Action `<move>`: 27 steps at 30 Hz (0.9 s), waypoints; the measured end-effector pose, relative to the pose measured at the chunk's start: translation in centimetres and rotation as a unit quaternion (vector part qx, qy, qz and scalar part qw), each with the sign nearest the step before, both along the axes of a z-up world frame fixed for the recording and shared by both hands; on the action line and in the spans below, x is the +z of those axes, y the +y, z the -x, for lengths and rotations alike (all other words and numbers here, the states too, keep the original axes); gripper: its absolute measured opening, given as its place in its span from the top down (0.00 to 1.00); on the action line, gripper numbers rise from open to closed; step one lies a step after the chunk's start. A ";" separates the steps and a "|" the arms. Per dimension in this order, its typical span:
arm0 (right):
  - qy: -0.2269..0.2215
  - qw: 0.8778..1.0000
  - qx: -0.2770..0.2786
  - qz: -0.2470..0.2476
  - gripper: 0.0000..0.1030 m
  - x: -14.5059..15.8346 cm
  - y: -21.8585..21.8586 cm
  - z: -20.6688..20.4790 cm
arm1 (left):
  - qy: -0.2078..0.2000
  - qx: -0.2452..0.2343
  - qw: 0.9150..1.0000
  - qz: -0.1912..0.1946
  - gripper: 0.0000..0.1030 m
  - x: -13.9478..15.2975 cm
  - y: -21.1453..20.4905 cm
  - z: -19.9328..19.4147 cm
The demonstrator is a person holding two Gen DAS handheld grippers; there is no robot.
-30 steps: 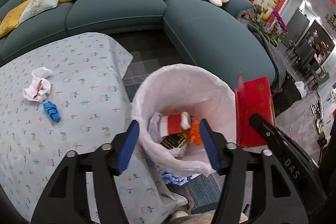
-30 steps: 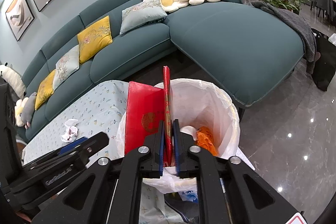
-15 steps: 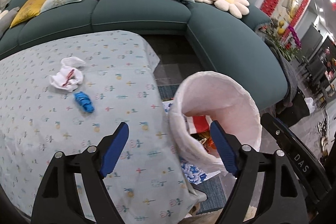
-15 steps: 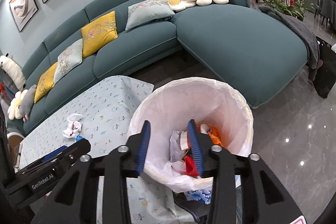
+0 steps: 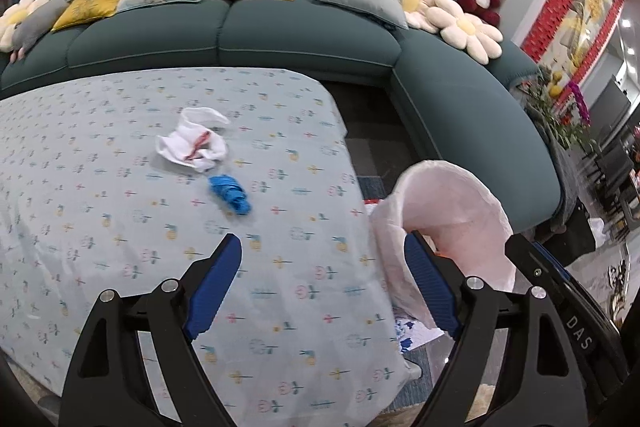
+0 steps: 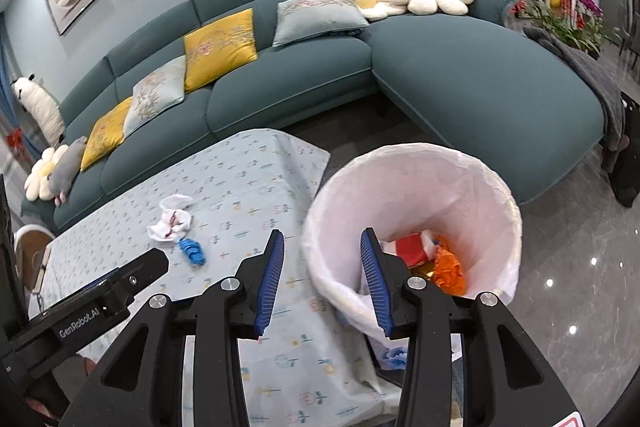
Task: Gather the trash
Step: 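Move both tools back over the white tissue and blue glove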
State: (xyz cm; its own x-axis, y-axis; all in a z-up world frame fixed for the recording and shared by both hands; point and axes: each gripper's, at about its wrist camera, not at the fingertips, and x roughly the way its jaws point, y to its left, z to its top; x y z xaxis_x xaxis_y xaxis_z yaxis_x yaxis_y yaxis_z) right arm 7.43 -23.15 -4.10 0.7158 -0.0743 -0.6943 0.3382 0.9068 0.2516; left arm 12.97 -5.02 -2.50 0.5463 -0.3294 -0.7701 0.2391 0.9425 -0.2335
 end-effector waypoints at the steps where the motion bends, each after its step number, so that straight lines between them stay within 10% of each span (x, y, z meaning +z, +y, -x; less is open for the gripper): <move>1: 0.000 1.000 0.002 0.001 0.58 0.1 0.3 0.0 | -0.001 0.004 1.000 -0.001 0.23 0.1 0.5 0.0; 27: 0.020 0.996 0.087 0.028 0.53 0.3 11.1 -3.0 | 0.009 0.092 0.996 -0.008 0.22 -1.3 12.3 -0.8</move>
State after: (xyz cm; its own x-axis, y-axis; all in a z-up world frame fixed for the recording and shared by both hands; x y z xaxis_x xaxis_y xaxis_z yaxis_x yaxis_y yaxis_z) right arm 10.45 -12.09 -3.82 0.6930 0.0089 -0.7209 0.1843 0.9645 0.1891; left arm 13.82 7.26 -3.81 0.5820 -0.2128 -0.7849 0.0581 0.9736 -0.2209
